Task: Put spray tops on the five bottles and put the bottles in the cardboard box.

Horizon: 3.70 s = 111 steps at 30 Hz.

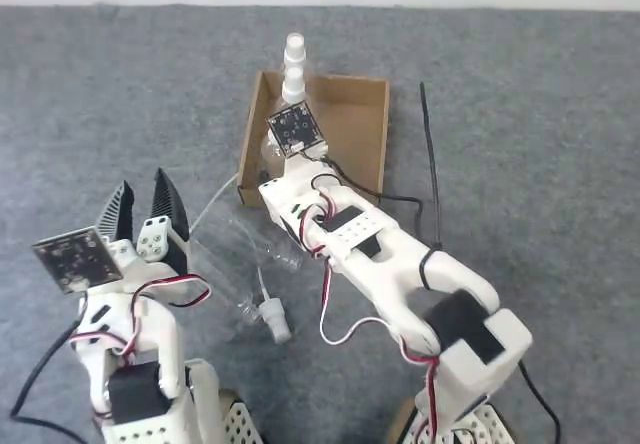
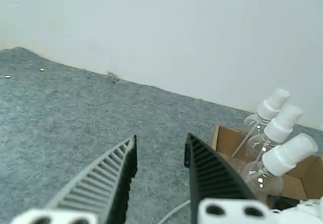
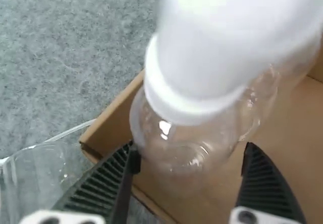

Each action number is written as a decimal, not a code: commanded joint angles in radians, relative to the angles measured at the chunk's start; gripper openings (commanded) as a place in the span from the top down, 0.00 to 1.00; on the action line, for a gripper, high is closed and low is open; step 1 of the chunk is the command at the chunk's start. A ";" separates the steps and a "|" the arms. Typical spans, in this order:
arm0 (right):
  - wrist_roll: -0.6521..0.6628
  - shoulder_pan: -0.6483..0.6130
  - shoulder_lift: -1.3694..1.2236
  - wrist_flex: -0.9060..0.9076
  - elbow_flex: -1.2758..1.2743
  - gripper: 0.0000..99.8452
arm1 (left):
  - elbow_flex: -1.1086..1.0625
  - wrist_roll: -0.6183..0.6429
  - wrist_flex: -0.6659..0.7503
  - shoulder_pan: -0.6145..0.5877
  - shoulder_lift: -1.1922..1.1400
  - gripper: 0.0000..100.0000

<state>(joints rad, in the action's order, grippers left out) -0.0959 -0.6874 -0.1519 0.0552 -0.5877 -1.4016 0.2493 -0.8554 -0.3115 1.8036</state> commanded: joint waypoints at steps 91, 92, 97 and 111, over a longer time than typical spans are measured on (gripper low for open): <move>0.338 -0.206 -0.062 1.030 0.497 0.88 | -0.168 -0.068 0.069 -0.160 0.020 0.85; 0.338 -0.206 -0.058 1.041 0.499 0.88 | -0.168 -0.068 0.069 -0.160 0.020 0.85; 0.338 -0.213 0.042 1.141 0.508 0.88 | -0.170 -0.068 0.069 -0.160 0.020 0.85; 0.339 -0.223 0.328 1.432 0.503 0.88 | -0.179 -0.069 0.072 -0.161 0.020 0.85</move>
<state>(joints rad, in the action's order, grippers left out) 0.2309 -0.9099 0.0675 1.4193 -0.1427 -1.5934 0.1910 -0.8140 -0.4726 1.8036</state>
